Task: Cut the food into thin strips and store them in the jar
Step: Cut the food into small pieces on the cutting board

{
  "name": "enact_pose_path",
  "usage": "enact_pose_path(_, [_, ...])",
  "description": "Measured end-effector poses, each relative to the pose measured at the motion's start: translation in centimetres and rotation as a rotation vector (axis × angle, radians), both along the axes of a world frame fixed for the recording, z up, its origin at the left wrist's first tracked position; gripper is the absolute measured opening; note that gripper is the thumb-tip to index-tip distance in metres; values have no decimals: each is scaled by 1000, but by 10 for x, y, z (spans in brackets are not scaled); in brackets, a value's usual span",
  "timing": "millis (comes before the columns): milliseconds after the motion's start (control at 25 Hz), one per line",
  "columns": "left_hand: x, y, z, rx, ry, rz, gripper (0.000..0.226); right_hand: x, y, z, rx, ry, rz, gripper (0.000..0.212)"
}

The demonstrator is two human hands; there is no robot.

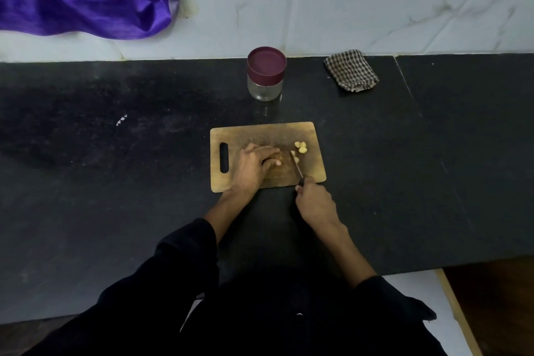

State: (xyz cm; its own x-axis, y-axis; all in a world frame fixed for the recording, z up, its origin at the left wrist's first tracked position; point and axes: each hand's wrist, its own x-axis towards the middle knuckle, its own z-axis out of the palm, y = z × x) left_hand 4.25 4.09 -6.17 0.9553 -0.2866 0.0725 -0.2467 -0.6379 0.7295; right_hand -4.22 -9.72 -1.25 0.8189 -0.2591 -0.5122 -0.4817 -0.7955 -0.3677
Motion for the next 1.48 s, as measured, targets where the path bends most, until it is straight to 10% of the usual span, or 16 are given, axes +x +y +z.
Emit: enact_pose_path(1480, [-1,-1,-8,19,-133,-12,28,37,30,8,28,-29,-16,24])
